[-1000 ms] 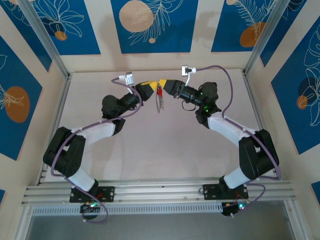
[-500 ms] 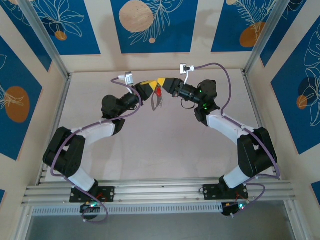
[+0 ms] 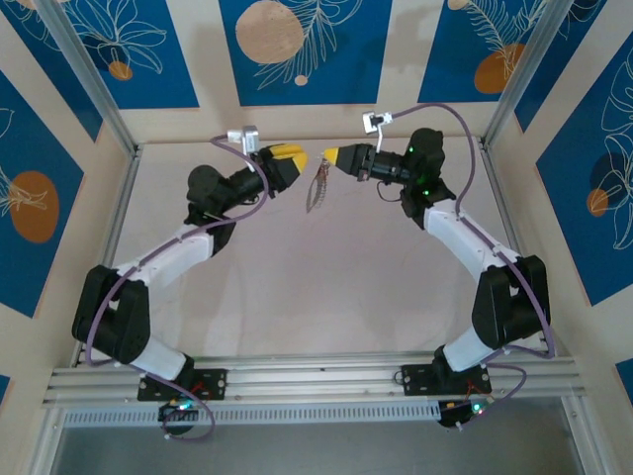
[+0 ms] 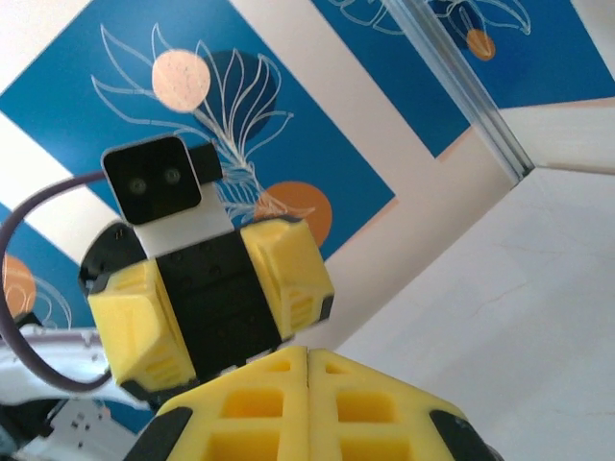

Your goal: Put the keys on the keyring

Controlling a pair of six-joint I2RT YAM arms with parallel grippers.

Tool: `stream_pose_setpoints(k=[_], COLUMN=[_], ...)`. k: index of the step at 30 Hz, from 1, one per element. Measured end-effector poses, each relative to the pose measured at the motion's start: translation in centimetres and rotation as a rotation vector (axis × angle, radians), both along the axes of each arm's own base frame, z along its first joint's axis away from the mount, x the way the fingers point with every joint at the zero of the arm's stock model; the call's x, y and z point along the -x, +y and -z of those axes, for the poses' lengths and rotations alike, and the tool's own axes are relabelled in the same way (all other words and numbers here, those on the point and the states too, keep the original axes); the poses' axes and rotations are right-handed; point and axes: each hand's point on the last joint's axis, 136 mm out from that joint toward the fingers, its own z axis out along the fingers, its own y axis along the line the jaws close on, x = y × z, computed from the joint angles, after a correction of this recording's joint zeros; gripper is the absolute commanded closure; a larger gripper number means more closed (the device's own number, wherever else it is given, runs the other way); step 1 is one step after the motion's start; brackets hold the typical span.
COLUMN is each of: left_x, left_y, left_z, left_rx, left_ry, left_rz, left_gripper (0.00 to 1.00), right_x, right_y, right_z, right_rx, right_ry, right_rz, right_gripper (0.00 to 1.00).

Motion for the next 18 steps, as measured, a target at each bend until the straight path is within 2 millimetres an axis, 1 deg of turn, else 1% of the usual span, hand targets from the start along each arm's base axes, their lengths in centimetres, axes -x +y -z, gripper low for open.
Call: stream_pose_setpoints(k=[4, 6, 11, 15, 18], left_x=[0.0, 0.0, -1.0, -1.2, -1.3], left_y=[-0.2, -0.3, -0.8, -1.4, -1.8], left_z=[-0.3, -0.3, -0.4, 0.0, 0.5], left_rx=[-0.079, -0.107, -0.163, -0.198, -0.221], left_ry=[-0.025, -0.031, -0.036, -0.024, -0.013], left_rz=[0.039, 0.066, 0.138, 0.200, 0.234], left_gripper=[0.48, 0.48, 0.47, 0.48, 0.50], right_x=[0.3, 0.3, -0.4, -0.7, -0.6], right_y=[-0.6, -0.7, -0.6, -0.4, -0.4], right_z=[-1.3, -1.5, -0.2, 1.2, 1.9], right_rx=[0.041, 0.055, 0.088, 0.101, 0.105], right_ry=[-0.043, -0.049, -0.007, 0.043, 0.069], right_rz=[-0.059, -0.091, -0.188, -0.224, -0.239], right_gripper=[1.00, 1.00, 1.00, 1.00, 1.00])
